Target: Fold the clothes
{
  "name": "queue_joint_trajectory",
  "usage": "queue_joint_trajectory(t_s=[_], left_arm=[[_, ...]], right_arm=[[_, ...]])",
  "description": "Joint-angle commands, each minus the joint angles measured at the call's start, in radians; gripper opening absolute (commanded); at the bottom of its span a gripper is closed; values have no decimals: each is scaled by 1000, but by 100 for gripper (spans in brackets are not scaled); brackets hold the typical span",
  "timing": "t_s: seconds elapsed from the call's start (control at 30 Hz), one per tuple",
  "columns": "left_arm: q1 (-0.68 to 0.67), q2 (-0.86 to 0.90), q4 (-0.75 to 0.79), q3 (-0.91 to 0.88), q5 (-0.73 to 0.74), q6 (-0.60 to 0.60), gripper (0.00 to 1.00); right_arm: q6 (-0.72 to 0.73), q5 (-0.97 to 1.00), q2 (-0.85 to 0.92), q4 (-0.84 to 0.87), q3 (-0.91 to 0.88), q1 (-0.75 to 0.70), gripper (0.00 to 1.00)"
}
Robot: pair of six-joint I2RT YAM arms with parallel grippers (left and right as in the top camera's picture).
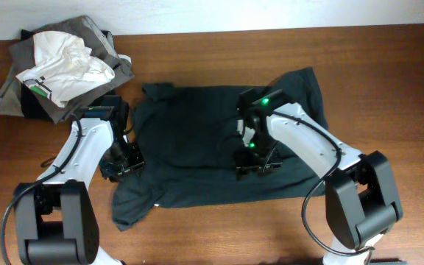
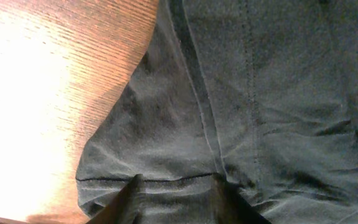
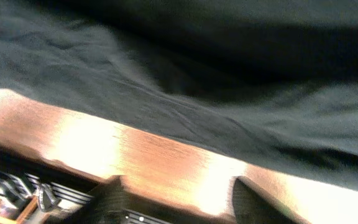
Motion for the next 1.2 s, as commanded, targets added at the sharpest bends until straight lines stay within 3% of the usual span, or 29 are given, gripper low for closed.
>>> queue_joint_trajectory(t_s=[0.0, 0.07, 0.13, 0.17, 0.4, 0.97, 1.1, 1.13, 1.17], left_arm=[[2, -3, 2, 3, -15, 9, 45], [2, -3, 2, 3, -15, 9, 45], [2, -3, 10, 3, -15, 9, 45], [2, -3, 12, 3, -15, 9, 45], [2, -3, 21, 3, -15, 9, 53], [2, -3, 31, 3, -16, 9, 54], [5, -3, 67, 3, -60, 9, 54], [8, -3, 70, 8, -58, 9, 48], [8, -6, 66, 31, -59, 34, 29]], right_arm=[[74, -29, -14, 37, -6, 35, 66], [74, -40, -1, 39, -12, 48, 59], [74, -66, 26, 32, -15, 57, 19], [74, -68, 37, 29, -15, 61, 4], [79, -68, 50, 113, -106, 59, 4], [66, -38, 126, 387, -129, -140, 4], [58, -39, 122, 386, -128, -142, 6], [46, -38, 116, 362, -120, -142, 6], [23, -36, 94, 302, -87, -142, 5]])
